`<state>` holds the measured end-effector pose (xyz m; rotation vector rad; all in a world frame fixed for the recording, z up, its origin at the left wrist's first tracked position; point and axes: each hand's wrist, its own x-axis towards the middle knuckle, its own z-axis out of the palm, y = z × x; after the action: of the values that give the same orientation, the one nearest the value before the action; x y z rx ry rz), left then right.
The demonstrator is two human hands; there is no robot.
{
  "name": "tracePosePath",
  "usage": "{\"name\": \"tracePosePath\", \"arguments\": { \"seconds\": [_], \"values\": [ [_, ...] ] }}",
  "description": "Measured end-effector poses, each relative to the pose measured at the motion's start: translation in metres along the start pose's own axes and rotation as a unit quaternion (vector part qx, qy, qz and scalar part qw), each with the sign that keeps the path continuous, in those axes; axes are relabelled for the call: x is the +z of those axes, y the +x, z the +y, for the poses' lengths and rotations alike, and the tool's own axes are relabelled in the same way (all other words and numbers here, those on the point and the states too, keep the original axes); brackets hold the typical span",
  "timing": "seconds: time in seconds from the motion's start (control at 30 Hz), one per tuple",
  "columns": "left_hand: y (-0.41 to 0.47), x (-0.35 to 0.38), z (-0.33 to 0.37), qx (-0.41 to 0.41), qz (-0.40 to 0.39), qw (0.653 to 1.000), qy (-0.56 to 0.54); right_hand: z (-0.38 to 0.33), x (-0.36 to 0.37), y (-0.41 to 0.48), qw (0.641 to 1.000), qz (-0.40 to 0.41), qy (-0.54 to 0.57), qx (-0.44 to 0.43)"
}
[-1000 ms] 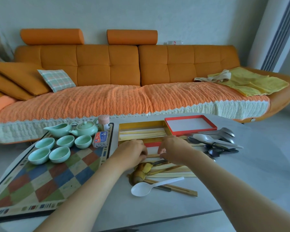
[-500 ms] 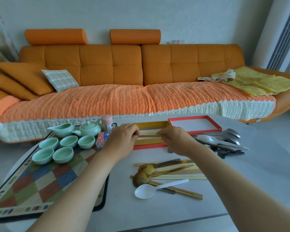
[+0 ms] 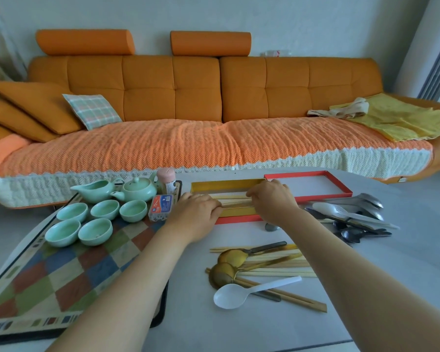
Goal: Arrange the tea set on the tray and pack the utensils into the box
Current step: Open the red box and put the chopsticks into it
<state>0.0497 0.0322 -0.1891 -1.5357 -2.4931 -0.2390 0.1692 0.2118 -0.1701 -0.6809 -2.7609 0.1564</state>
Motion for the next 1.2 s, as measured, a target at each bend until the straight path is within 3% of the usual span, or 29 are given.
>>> {"name": "tracePosePath", "arguments": {
  "seconds": [0.13, 0.27, 0.43, 0.67, 0.83, 1.03, 1.2],
  "values": [
    [0.002, 0.0, -0.003, -0.023, -0.025, 0.999, 0.004, -0.003, -0.003, -0.004, 0.999, -0.012, 0.024, -0.038],
    [0.0, 0.0, -0.002, 0.002, 0.012, 1.0, -0.019, -0.007, -0.006, -0.014, 0.992, -0.082, 0.078, -0.058],
    [-0.005, -0.003, 0.003, 0.008, -0.001, 1.0, -0.028, -0.006, -0.008, -0.021, 0.989, -0.131, 0.049, -0.055],
    [-0.012, -0.018, 0.023, 0.059, 0.071, 0.995, -0.032, -0.001, -0.033, -0.035, 0.988, -0.034, 0.088, -0.122],
    [-0.022, -0.032, 0.048, 0.108, 0.11, 0.987, -0.049, -0.005, -0.059, -0.065, 0.972, -0.163, 0.111, -0.131],
    [-0.044, -0.039, 0.081, 0.108, -0.047, 0.986, -0.12, 0.013, -0.069, -0.09, 0.948, -0.289, 0.088, -0.1],
    [-0.048, -0.027, 0.085, 0.102, -0.079, 0.984, -0.121, 0.022, -0.059, -0.099, 0.965, -0.239, 0.084, -0.07]
  ]
}}
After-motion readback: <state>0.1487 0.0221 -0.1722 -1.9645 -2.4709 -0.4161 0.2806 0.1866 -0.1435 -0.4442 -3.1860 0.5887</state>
